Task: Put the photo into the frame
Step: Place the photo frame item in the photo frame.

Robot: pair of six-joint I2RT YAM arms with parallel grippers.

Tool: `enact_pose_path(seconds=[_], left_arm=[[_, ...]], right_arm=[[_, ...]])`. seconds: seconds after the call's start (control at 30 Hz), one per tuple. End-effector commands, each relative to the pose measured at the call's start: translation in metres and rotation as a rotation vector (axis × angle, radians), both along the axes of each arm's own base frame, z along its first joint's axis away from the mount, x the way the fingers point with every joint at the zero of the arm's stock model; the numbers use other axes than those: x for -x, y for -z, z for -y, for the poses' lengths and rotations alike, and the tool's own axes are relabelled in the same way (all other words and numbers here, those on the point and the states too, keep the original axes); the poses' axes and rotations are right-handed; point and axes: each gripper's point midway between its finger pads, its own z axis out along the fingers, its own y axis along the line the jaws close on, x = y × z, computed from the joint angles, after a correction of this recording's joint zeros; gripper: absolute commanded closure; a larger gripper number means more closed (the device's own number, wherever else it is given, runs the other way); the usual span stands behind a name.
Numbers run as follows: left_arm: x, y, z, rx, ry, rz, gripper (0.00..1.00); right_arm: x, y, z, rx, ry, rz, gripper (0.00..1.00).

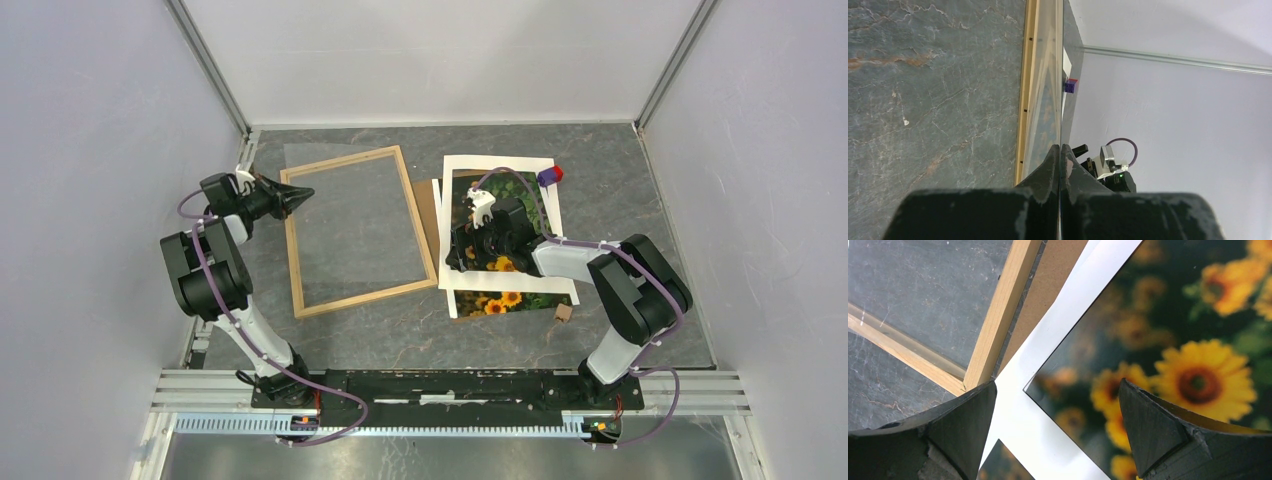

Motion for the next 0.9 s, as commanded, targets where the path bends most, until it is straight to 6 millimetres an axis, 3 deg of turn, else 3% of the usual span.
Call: enact_pose_path(seconds=[0.0,0.87], left_arm=[[-0.0021,-0.0036,-0.0018,-0.001,-0.007,0.027,0.98],[-0.0012,-0.0040,-0.0068,-0.003,-0.027,0.027,0.98]], right_arm=[[-0.0085,-0.0156,-0.0075,-0.030,-0.004,0.047,0.02],[-0.0088,-0.0154,-0.0076,-0.026,-0.003,0.050,0.02]])
